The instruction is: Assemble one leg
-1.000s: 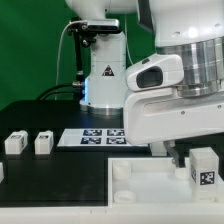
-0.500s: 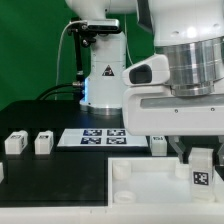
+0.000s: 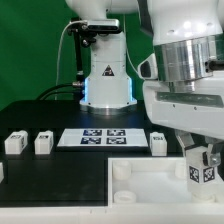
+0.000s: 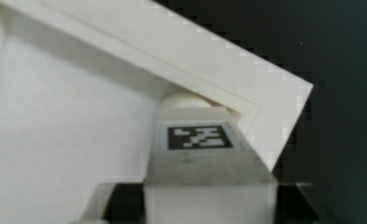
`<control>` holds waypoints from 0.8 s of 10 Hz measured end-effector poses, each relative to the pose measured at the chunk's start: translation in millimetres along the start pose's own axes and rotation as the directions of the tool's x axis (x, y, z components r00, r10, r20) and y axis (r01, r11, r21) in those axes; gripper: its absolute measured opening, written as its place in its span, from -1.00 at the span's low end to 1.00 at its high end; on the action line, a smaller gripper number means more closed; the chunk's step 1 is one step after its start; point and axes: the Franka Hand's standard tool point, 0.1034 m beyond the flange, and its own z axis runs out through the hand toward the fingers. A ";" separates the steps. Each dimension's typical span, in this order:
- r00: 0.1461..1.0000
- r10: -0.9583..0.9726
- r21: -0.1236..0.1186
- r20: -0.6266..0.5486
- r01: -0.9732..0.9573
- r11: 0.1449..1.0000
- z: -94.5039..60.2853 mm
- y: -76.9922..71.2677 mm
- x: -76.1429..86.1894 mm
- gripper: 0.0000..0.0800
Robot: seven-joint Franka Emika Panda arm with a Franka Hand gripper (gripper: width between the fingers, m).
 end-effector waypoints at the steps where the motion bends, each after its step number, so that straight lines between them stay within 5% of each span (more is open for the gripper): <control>1: 0.994 0.112 0.002 0.006 -0.112 0.994 0.4 0.0 -0.9 -0.26; 4: 0.992 0.125 0.001 0.007 -0.125 0.992 1.0 -0.2 -3.1 -0.26; 5: 0.996 0.090 0.000 0.007 -0.090 0.996 1.5 0.1 -3.3 -0.01; 6: 0.999 0.046 -0.002 0.005 -0.046 0.999 2.2 0.4 -3.0 -0.01; 7: 0.983 -0.185 -0.009 0.002 0.185 0.983 3.8 1.4 -2.2 0.42; 8: 0.911 -0.412 -0.027 0.000 0.412 0.911 2.6 0.2 -3.4 0.58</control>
Offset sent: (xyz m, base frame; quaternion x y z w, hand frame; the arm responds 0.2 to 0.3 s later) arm 0.0000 0.0000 0.0000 0.0000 0.0000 0.0000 1.0000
